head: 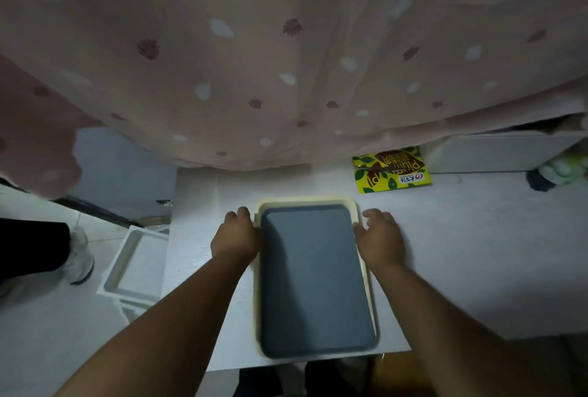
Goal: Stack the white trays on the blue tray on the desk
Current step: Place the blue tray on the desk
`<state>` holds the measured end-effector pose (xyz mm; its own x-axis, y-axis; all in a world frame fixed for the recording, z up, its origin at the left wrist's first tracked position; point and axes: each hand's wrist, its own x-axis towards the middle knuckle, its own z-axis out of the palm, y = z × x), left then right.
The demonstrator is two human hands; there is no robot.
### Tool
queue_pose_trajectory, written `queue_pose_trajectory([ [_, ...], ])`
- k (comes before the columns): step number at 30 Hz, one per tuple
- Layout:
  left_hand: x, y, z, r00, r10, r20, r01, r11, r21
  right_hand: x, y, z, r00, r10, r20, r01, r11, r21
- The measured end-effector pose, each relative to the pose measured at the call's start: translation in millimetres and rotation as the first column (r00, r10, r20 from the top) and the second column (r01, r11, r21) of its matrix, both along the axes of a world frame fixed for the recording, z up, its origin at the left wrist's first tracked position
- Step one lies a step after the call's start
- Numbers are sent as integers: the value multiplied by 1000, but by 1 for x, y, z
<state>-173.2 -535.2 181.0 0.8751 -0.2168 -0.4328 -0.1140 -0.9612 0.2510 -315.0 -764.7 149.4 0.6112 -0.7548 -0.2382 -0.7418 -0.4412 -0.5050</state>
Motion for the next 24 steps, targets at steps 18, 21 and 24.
queue_pose_trajectory([
  [18, 45, -32, -43, 974, -186, 132, 176, 981, 84, 56, -19, -22, 973, 173, -150, -196, 968, -157],
  [21, 46, -31, -45, 975, -186, 122, 177, 980, 88, 57, -18, -24, 974, 165, -152, -189, 969, -158],
  [24, 45, -32, -45, 978, -178, 106, 169, 982, 87, 56, -18, -26, 972, 173, -157, -198, 966, -164],
])
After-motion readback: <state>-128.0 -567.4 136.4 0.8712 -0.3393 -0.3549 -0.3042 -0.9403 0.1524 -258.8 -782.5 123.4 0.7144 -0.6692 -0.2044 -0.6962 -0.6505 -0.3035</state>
